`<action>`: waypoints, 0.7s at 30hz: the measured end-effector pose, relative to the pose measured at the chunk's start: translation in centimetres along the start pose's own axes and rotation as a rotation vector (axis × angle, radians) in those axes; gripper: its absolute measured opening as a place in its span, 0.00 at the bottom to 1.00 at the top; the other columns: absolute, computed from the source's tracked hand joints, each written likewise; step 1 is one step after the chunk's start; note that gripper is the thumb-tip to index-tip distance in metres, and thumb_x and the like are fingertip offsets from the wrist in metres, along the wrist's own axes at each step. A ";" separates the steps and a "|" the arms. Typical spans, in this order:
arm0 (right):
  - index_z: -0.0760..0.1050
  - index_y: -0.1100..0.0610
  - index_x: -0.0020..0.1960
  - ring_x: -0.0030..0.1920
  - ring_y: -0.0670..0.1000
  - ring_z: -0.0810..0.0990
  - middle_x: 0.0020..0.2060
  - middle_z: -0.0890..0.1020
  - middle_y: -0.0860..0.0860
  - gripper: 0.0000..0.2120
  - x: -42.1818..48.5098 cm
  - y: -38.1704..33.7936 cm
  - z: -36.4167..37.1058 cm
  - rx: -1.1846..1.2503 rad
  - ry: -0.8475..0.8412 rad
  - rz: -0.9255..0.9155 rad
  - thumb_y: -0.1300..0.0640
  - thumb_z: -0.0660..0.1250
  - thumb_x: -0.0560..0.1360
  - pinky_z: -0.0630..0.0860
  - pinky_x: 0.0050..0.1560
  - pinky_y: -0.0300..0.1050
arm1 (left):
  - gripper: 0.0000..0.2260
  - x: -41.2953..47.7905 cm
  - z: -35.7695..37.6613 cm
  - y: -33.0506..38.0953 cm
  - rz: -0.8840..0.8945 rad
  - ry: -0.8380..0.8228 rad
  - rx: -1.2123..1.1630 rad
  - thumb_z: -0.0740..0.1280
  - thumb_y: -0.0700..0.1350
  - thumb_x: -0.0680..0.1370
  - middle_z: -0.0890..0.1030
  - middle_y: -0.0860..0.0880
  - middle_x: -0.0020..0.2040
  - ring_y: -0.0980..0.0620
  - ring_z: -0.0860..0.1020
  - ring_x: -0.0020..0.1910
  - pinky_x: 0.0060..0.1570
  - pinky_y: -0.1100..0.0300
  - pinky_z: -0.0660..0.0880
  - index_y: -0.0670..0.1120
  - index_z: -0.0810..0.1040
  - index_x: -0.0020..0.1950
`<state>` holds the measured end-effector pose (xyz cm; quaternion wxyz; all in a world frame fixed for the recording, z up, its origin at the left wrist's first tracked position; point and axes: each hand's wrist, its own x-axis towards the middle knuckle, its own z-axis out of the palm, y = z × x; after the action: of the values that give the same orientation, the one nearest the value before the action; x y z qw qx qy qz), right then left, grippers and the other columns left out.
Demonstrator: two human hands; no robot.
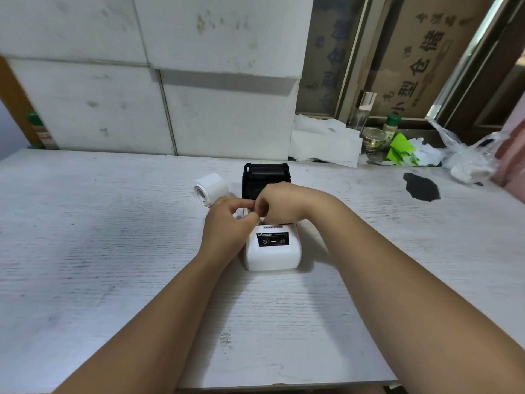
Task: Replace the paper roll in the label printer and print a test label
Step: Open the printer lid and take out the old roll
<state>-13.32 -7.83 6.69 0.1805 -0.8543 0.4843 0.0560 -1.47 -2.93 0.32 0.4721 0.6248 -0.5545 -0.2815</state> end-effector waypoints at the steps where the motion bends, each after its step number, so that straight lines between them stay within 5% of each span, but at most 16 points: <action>1: 0.80 0.52 0.48 0.43 0.50 0.76 0.44 0.80 0.49 0.08 -0.1 0.2 0.1 0.034 0.028 -0.006 0.60 0.66 0.71 0.71 0.35 0.37 | 0.10 0.0 0.0 0.0 0.000 -0.003 0.001 0.67 0.42 0.72 0.76 0.51 0.54 0.56 0.73 0.53 0.45 0.72 0.65 0.51 0.83 0.50; 7: 0.80 0.49 0.44 0.36 0.43 0.78 0.38 0.81 0.45 0.03 -2.0 1.7 1.2 0.613 0.429 -0.046 0.56 0.69 0.71 0.73 0.34 0.32 | 0.14 0.0 0.1 0.1 -0.032 0.008 -0.001 0.67 0.42 0.72 0.75 0.48 0.51 0.50 0.75 0.54 0.54 0.62 0.68 0.49 0.82 0.56; 12: 0.79 0.47 0.47 0.40 0.43 0.79 0.38 0.81 0.44 0.07 -3.3 3.0 3.8 0.971 0.854 0.086 0.58 0.69 0.72 0.77 0.42 0.47 | 0.13 0.0 0.1 -0.1 -0.062 -0.013 -0.051 0.69 0.42 0.72 0.76 0.49 0.57 0.52 0.75 0.57 0.57 0.63 0.68 0.50 0.82 0.57; 16: 0.78 0.46 0.56 0.41 0.43 0.77 0.40 0.77 0.44 0.14 -3.5 4.9 5.5 1.066 0.953 0.209 0.57 0.68 0.72 0.77 0.45 0.50 | 0.10 0.2 -0.1 -0.2 -0.081 -0.056 -0.113 0.71 0.44 0.71 0.76 0.43 0.53 0.54 0.76 0.51 0.54 0.63 0.69 0.52 0.83 0.51; 18: 0.75 0.44 0.59 0.42 0.45 0.78 0.41 0.77 0.46 0.17 -3.5 5.4 6.0 1.095 0.942 0.250 0.58 0.67 0.73 0.78 0.47 0.49 | 0.07 0.3 -0.1 -0.3 -0.094 -0.074 -0.154 0.73 0.45 0.70 0.78 0.47 0.53 0.52 0.78 0.55 0.59 0.58 0.72 0.56 0.82 0.45; 21: 0.76 0.47 0.55 0.43 0.45 0.80 0.42 0.79 0.44 0.13 -3.7 6.0 6.5 1.045 0.896 0.307 0.59 0.66 0.72 0.75 0.46 0.41 | 0.05 0.2 -0.1 -0.4 -0.104 -0.077 -0.168 0.74 0.50 0.68 0.79 0.49 0.56 0.52 0.78 0.56 0.61 0.53 0.73 0.58 0.82 0.42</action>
<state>-19.88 -5.30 0.17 0.3402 -0.5186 0.5906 -0.5162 -1.16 -3.15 0.03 0.4859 0.5997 -0.5137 -0.3747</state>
